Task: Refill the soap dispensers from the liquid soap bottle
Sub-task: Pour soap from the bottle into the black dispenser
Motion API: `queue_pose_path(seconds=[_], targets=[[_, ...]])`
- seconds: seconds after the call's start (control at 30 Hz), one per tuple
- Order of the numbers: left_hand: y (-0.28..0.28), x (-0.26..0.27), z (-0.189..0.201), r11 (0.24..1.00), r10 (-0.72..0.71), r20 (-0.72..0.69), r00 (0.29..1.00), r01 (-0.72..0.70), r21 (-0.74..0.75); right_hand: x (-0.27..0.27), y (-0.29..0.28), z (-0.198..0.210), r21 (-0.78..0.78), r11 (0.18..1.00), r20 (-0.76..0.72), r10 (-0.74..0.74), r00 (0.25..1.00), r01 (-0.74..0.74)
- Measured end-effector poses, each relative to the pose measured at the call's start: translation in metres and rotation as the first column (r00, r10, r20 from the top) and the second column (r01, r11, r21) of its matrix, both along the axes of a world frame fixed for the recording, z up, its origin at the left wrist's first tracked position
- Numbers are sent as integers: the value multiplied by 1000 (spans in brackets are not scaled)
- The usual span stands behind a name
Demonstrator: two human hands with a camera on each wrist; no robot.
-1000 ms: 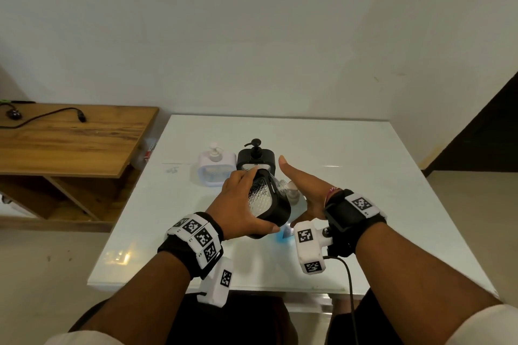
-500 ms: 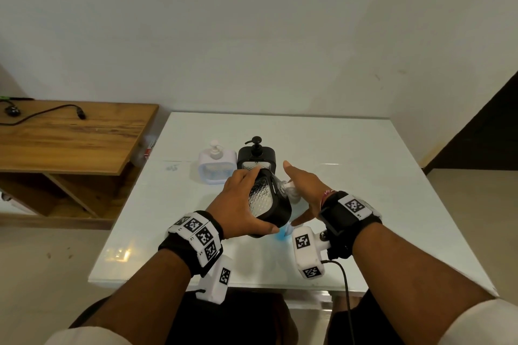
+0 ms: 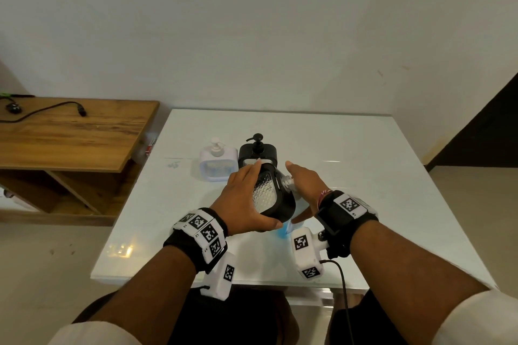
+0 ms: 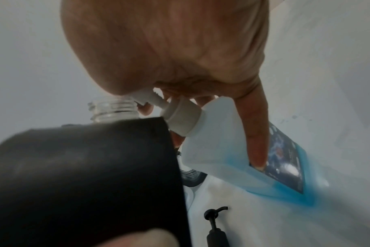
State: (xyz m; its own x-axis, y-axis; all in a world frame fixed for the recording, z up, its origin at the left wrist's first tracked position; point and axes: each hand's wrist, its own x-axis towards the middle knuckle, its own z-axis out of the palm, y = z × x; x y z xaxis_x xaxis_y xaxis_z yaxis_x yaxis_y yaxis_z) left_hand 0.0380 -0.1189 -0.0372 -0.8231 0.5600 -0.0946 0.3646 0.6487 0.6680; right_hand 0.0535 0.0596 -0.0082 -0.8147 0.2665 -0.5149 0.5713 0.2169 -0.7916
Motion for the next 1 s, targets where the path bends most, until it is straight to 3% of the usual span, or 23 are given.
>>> queue_pose_path(seconds=[0.13, 0.23, 0.4, 0.57, 0.7, 0.87, 1.0], targets=[[-1, -1, -1, 999, -4, -2, 1000, 4, -46, -1, -2, -9, 117, 991, 1, -62, 998, 62], [-2, -1, -1, 997, -1, 1, 1000, 2, -71, -4, -1, -13, 189, 982, -14, -17, 1000, 19], [-2, 0, -1, 997, -2, 8, 1000, 3, -76, -1, 1, -6, -54, 999, 44, 8, 999, -6], [-3, -2, -1, 995, 19, -60, 998, -25, -98, 2, 11, -3, -209, 967, 142, 178, 974, -146], [-1, 1, 0, 994, -2, -105, 994, -9, -105, 8, 17, 2, -294, 930, 134, 268, 954, -220], [-2, 1, -1, 994, -6, -126, 992, -9, -112, 11, 19, 3, -176, 926, 118, 356, 927, -333], [0, -1, -4, 993, -9, -131, 991, -7, -114, 9, 17, -2, -94, 947, 72, 314, 947, -306]])
